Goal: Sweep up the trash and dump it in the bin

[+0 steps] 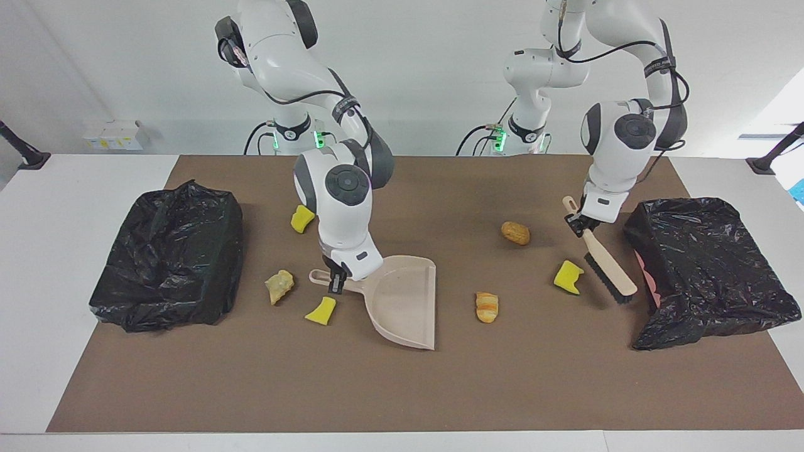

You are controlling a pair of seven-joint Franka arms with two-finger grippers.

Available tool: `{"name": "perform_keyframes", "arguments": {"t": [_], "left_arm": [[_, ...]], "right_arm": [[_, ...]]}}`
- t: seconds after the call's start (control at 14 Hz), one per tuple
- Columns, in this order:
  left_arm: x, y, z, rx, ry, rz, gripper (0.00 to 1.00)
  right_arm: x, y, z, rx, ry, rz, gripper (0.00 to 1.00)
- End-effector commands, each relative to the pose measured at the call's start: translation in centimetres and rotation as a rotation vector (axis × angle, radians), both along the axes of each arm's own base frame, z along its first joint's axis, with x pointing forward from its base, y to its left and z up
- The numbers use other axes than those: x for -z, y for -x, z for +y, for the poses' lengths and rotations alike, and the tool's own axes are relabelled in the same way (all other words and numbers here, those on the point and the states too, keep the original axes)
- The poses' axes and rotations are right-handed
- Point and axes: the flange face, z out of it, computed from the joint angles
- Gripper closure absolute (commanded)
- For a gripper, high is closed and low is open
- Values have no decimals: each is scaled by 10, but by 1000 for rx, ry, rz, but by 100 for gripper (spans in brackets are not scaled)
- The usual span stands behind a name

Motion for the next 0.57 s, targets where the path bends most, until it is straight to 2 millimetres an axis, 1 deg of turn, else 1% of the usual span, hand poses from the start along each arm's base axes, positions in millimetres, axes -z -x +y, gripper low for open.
{"name": "perform_keyframes", "arguments": {"t": [0.0,0.14,0.21,0.36,0.5], "left_arm": [[22,-4,-21,54,4,14,100],[19,-6,-50,54,72,-6,100],[18,-6,-66,60,99,-16,100],[21,-5,-89,72,134,-8,100],[14,-4,-118,101,162,-16,100]], "right_arm": [[1,-4,11,-43,21,2,100],[2,-3,9,-51,33,0,100],[2,-3,12,-56,29,-5,100],[2,-2,11,-55,28,-4,100],[1,-2,11,-52,28,-4,100]]}}
